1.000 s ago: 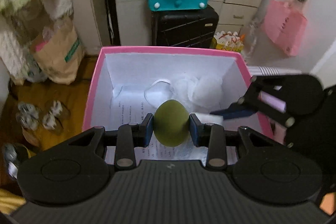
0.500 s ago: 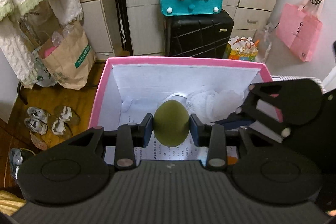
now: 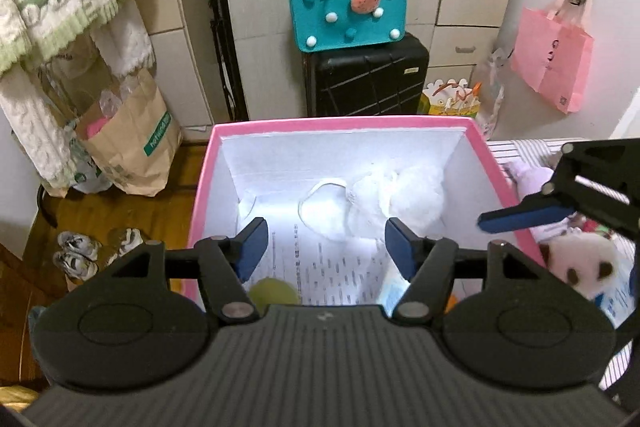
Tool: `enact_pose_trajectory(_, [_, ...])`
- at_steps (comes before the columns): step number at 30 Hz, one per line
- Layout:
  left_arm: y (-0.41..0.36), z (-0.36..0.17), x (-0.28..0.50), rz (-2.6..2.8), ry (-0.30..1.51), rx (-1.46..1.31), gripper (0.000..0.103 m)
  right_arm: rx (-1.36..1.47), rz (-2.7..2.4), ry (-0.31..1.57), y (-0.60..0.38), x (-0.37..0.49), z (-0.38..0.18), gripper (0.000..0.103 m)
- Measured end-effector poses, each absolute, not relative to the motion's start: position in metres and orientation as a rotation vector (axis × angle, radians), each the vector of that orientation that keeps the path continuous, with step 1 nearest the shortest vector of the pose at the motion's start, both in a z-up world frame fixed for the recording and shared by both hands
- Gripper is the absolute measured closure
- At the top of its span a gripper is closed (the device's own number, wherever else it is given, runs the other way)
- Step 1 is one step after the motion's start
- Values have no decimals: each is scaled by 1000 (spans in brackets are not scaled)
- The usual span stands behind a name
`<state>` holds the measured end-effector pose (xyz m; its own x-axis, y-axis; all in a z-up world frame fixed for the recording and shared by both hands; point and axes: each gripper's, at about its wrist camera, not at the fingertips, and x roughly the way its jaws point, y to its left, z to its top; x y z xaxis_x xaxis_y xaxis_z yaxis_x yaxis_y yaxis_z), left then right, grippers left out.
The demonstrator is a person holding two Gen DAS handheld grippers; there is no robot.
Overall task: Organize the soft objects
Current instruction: 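Open both grippers to drop the soap and green sponge into the box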
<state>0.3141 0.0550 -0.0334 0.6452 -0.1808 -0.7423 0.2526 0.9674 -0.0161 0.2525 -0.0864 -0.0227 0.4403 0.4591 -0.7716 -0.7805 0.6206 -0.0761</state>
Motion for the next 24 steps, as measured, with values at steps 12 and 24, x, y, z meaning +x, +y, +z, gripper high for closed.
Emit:
enact_pose_trajectory(12, [71, 15, 243, -301, 833, 96, 35, -299, 751, 761, -105, 206, 18, 20])
enact_pose_trajectory(24, [67, 61, 160, -381, 844, 133, 32, -209, 724, 747, -136, 140, 60, 20])
